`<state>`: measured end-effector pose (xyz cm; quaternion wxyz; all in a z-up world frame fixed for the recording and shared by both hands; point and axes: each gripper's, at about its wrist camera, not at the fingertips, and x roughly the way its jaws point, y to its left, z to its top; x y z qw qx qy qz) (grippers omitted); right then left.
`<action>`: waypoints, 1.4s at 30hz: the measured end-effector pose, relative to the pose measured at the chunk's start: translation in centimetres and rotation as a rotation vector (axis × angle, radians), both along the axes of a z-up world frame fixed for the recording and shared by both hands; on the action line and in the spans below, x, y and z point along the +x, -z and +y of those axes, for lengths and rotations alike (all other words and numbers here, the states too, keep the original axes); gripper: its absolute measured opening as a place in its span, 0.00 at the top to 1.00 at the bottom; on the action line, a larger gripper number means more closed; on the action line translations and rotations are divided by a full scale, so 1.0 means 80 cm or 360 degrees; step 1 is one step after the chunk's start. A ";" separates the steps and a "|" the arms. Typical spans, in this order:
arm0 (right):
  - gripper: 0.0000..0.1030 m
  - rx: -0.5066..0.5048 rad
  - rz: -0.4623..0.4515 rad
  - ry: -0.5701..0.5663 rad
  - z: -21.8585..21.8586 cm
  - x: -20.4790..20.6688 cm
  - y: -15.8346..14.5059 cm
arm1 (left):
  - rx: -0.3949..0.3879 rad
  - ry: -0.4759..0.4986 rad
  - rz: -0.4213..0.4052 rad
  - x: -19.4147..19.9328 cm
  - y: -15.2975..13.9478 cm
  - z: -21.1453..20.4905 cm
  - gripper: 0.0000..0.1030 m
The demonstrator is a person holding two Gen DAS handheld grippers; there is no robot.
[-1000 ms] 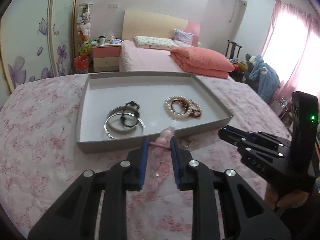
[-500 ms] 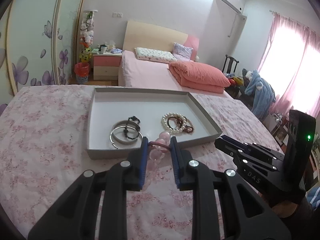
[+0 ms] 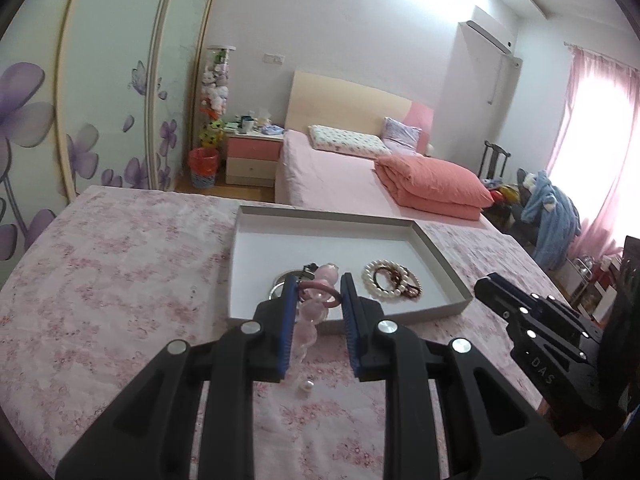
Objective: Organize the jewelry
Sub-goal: 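Carry pink bracelet with left tool while right tool carries earring over the tray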
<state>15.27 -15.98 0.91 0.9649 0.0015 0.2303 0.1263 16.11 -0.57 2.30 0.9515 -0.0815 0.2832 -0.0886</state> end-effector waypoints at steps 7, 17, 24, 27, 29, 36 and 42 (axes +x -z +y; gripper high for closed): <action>0.86 -0.0006 -0.0035 0.0013 0.003 0.006 -0.005 | -0.0007 -0.0027 -0.0014 0.000 -0.004 0.004 0.78; 0.86 -0.0006 -0.0031 0.0016 0.003 0.011 -0.004 | -0.0009 -0.0026 -0.0014 -0.001 -0.005 0.001 0.78; 0.86 -0.0007 -0.0022 0.0016 0.002 0.014 0.000 | -0.0009 -0.0026 -0.0013 -0.001 -0.004 0.000 0.78; 0.86 -0.0006 -0.0024 0.0024 0.001 0.016 0.001 | -0.0009 -0.0026 -0.0017 0.000 -0.005 0.000 0.78; 0.86 -0.0004 -0.0038 0.0035 -0.001 0.021 -0.001 | -0.0003 -0.0023 -0.0017 0.003 -0.004 -0.001 0.78; 0.86 0.0023 -0.0049 0.0098 -0.013 0.059 -0.004 | 0.0024 -0.0013 -0.0033 0.035 -0.010 -0.016 0.78; 0.86 0.0019 0.0006 0.0144 -0.015 0.101 0.011 | 0.0059 -0.0006 -0.0018 0.074 -0.004 -0.029 0.78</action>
